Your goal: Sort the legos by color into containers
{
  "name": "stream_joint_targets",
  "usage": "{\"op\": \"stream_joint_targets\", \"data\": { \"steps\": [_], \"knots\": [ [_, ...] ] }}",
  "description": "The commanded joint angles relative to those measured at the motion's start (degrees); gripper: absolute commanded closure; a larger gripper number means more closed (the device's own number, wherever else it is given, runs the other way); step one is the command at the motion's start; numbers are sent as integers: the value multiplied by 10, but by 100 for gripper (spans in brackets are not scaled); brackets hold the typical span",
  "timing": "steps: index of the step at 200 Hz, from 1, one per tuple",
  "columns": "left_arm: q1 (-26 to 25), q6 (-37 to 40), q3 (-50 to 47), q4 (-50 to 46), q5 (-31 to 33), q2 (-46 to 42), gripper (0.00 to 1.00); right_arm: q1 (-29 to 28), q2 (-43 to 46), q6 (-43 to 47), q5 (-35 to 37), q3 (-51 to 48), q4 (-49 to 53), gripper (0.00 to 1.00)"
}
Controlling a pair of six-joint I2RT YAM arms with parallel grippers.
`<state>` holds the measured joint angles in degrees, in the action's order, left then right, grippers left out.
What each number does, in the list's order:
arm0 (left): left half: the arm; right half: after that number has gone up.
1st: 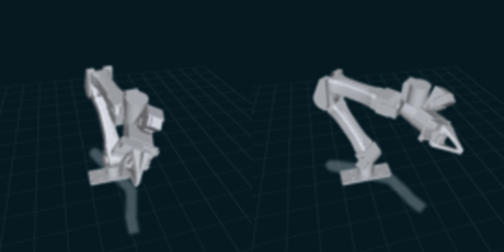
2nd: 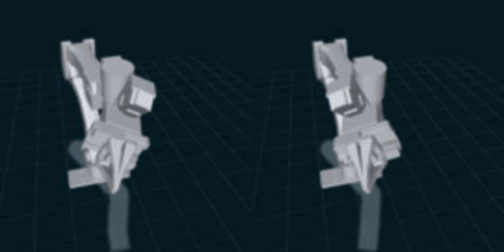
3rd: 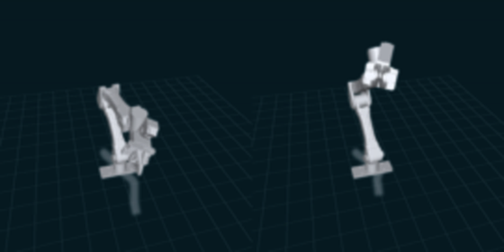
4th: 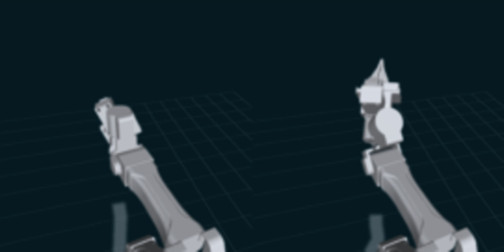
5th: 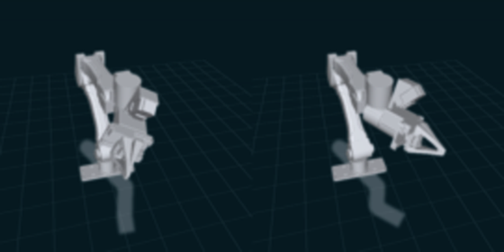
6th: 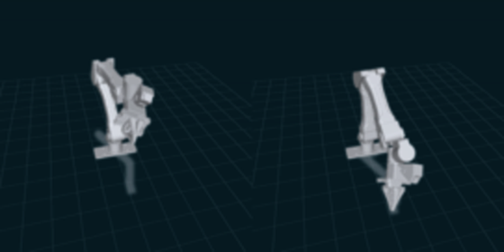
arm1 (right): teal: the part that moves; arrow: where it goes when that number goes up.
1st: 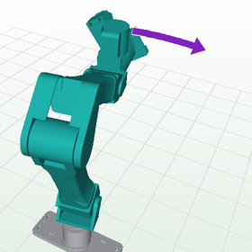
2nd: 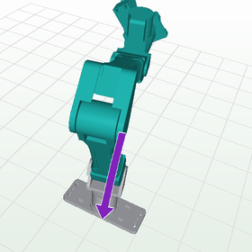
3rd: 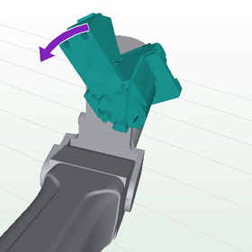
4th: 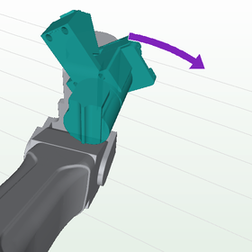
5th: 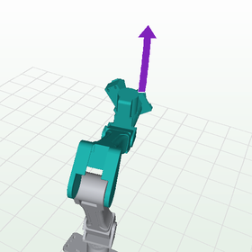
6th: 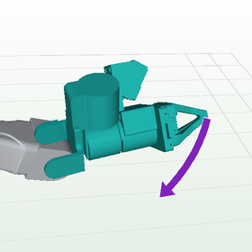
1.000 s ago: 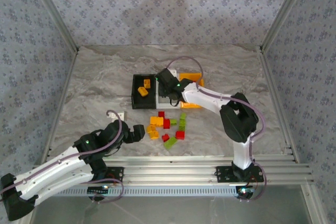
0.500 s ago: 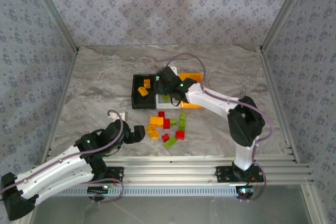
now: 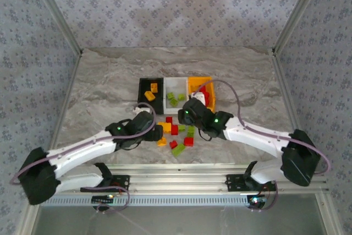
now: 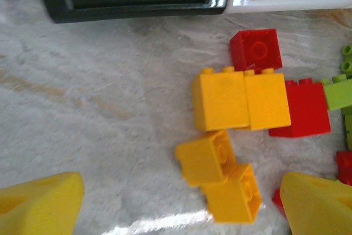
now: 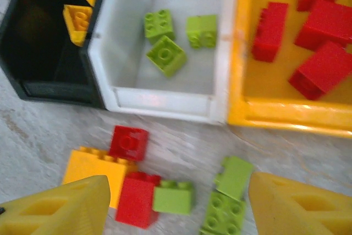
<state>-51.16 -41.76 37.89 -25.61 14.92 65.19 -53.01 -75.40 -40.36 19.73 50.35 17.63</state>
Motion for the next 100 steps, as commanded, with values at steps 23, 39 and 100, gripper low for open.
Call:
{"op": "stream_joint_targets", "data": {
  "steps": [23,39,100],
  "knots": [
    [29,40,34,68,-22,110,11,3,96,-39,45,-54,21,31],
    [32,45,46,73,-19,141,12,4,117,-43,48,-67,28,30],
    [74,22,7,41,5,147,18,9,155,-47,57,-85,31,30]
  ]
}}
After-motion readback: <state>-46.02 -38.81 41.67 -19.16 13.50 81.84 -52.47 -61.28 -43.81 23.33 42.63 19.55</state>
